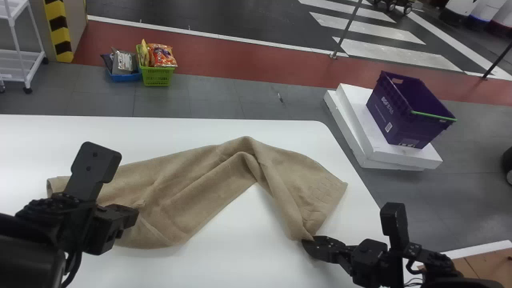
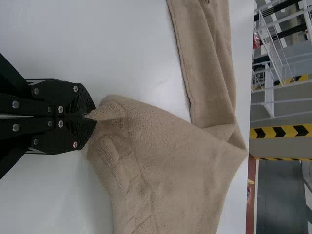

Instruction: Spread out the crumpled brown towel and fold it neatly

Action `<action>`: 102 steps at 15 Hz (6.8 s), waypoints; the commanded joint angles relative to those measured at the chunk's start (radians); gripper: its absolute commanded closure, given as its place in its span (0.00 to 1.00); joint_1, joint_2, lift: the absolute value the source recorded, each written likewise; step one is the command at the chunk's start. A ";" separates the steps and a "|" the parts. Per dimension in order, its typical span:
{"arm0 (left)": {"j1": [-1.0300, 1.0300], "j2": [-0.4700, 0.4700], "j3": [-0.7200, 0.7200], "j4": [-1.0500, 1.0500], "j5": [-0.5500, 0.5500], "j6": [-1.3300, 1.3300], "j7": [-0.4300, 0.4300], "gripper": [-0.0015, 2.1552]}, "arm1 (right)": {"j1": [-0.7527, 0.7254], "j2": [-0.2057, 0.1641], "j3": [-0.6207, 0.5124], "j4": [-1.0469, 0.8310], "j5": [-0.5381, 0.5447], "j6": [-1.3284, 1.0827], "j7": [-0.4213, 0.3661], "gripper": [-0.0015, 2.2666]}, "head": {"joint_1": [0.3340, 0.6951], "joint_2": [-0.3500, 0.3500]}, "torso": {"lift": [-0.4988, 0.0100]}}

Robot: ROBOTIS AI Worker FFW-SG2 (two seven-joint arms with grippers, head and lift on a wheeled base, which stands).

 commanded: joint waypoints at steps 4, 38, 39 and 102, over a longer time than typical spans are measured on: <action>0.023 0.000 0.064 -0.110 0.012 0.009 -0.006 0.64 | -0.009 0.000 -0.029 -0.020 -0.011 0.009 0.005 0.63 | 1.00 0.00 | 0.73; 0.094 -0.002 0.585 -0.421 0.247 0.270 -0.029 0.64 | -0.270 -0.077 -0.201 -0.271 0.074 0.482 0.189 0.63 | 1.00 0.14 | 0.73; 0.075 0.000 0.598 -0.423 0.264 0.304 -0.029 0.64 | -0.302 -0.077 -0.193 -0.275 0.074 0.522 0.189 0.63 | 1.00 0.16 | 0.73; 0.410 -0.035 0.944 -0.493 0.555 0.354 -0.132 0.66 | 0.049 -0.112 -0.215 -0.189 -0.061 0.224 0.153 0.63 | 1.00 0.18 | 0.73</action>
